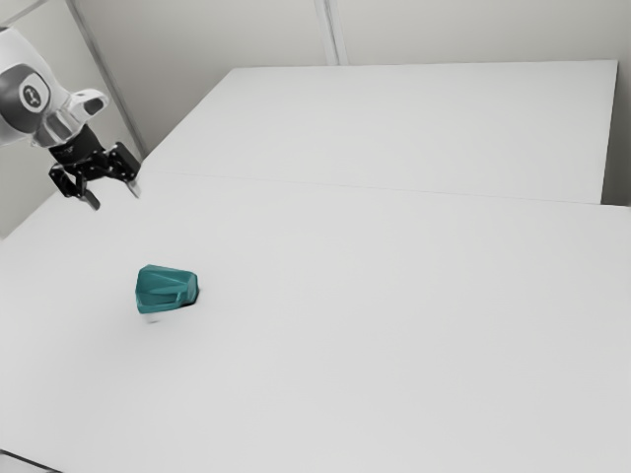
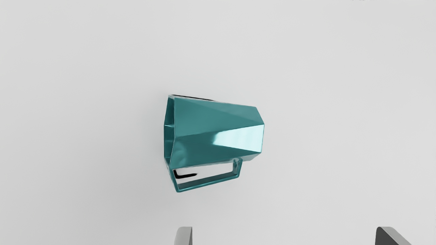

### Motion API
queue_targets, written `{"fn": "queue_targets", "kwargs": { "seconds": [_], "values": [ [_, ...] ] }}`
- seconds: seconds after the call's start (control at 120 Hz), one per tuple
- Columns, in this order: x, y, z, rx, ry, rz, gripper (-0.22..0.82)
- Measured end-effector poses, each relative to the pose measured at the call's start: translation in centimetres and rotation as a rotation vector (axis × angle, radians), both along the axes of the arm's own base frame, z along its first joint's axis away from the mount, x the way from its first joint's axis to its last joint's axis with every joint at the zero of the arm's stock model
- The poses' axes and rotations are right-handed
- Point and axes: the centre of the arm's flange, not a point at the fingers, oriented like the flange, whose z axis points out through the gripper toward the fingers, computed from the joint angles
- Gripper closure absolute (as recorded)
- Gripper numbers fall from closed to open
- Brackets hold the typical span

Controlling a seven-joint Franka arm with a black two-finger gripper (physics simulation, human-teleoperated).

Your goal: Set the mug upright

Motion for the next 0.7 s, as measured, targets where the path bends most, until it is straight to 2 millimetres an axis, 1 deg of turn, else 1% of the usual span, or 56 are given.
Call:
{"fn": "queue_targets", "kwargs": {
  "seconds": [0.092,0.2,0.292,0.358,0.442,0.542,0.617,0.7],
  "values": [
    [-0.5,0.5,-3.4,-0.055,-0.032,0.025,0.02],
    [-0.8,0.6,-6.1,-0.145,-0.086,0.053,0.02],
    [-2.1,1.7,-8.6,-0.233,-0.117,0.101,0.02],
    [-3.3,3.5,-9.7,-0.28,-0.148,0.146,0.02],
    [-4.9,6.4,-10.3,-0.32,-0.186,0.198,0.02],
    [-7.0,9.7,-12.0,-0.358,-0.208,0.252,0.02],
    [-9.1,11.7,-13.7,-0.392,-0.22,0.296,0.02],
    [-10.8,13.7,-14.8,-0.408,-0.239,0.323,0.02]
  ]
}}
